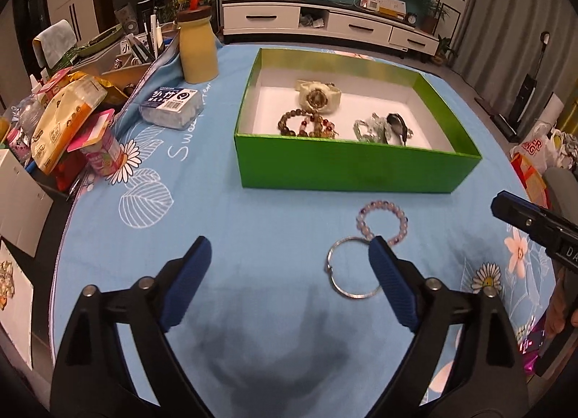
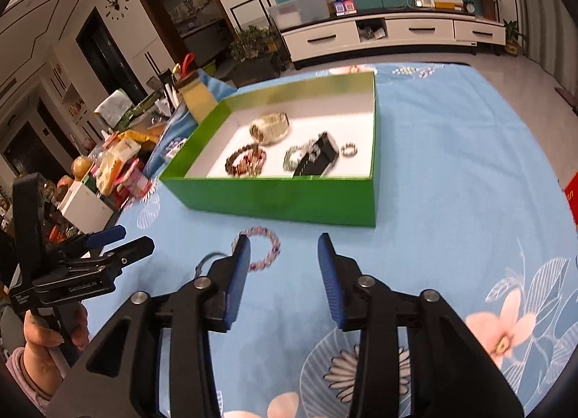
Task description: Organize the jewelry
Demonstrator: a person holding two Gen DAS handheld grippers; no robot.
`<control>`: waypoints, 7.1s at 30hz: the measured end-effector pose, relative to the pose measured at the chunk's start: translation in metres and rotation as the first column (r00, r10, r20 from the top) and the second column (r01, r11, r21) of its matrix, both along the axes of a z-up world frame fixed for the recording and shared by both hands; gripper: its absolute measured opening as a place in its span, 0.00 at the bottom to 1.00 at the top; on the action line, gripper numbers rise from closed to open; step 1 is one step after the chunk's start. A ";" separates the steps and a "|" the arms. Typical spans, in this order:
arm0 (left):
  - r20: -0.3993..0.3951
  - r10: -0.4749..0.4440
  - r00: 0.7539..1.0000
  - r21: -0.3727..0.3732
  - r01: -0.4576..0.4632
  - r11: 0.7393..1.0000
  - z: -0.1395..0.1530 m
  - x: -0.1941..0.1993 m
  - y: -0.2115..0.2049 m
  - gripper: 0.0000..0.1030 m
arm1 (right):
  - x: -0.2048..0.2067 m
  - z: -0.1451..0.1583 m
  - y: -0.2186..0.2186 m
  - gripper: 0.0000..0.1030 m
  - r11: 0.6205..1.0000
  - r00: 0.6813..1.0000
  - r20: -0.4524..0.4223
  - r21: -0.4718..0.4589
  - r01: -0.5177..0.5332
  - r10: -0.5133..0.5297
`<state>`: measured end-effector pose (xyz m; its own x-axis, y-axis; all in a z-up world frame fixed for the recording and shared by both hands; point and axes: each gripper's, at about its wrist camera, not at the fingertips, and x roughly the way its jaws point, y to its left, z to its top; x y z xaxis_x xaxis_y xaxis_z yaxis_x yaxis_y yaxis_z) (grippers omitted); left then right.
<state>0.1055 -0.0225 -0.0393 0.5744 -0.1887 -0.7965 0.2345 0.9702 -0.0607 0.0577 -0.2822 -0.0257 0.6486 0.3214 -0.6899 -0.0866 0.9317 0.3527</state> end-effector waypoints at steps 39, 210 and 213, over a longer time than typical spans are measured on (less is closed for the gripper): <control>-0.155 -0.098 0.983 -0.069 0.088 0.994 -0.024 -0.011 -0.003 0.98 | 0.013 -0.024 0.026 0.83 0.993 0.991 -0.121 -0.091 -0.071 0.060; -0.078 -0.254 0.964 -0.064 0.250 0.966 -0.002 0.177 -0.124 0.03 | 0.170 0.012 -0.012 0.07 0.975 0.997 0.083 -0.219 0.027 -0.009; -0.085 -0.255 0.963 -0.056 0.250 0.967 -0.005 0.178 -0.126 0.03 | 0.173 0.011 -0.011 0.07 0.975 0.998 0.071 -0.220 0.020 -0.004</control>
